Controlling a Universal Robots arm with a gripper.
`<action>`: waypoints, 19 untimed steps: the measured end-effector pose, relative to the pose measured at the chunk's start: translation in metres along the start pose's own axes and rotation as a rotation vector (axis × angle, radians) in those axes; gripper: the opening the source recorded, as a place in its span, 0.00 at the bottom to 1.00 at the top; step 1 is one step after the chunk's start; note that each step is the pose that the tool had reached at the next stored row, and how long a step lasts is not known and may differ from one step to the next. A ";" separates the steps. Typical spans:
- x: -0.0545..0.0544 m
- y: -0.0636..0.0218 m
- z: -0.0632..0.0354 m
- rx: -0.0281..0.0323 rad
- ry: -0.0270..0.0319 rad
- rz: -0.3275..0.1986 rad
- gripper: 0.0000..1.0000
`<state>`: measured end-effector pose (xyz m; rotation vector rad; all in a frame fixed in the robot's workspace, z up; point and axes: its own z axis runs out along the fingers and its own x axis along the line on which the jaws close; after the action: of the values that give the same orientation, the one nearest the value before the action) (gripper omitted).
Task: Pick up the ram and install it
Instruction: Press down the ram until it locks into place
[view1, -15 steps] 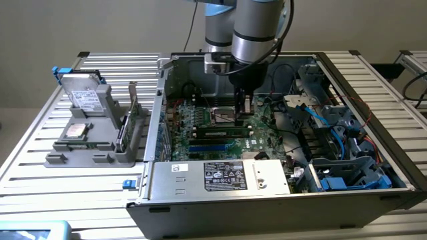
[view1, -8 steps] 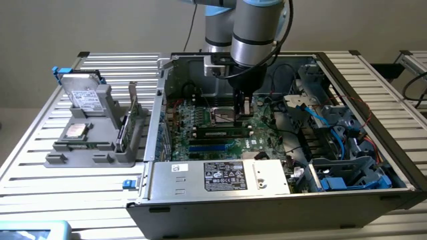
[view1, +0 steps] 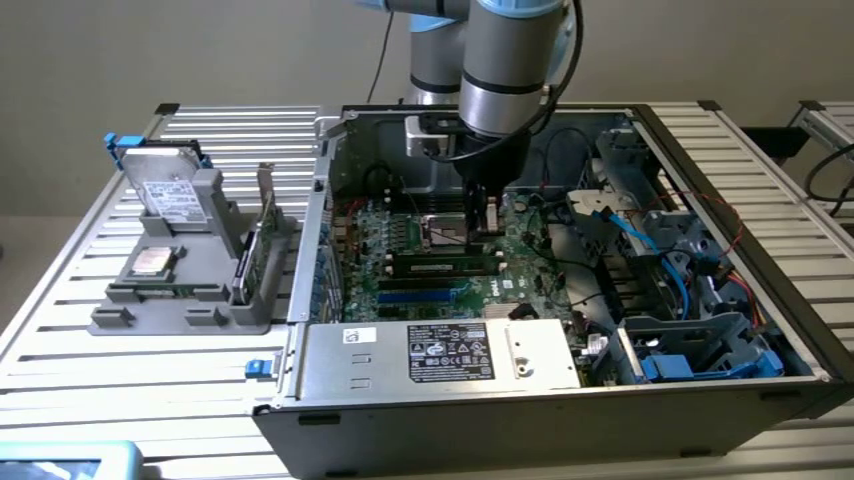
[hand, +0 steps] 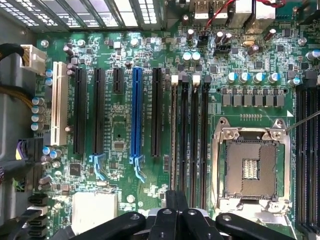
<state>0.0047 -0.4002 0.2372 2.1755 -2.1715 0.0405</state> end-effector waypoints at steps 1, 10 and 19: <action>0.000 0.0002 0.0005 0.0012 0.0002 -0.001 0.11; -0.001 0.0009 0.0038 0.0192 0.0030 0.000 0.11; -0.002 0.0012 0.0078 0.0209 0.0039 -0.001 0.11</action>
<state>0.0033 -0.3991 0.2293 2.1853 -2.1781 0.0676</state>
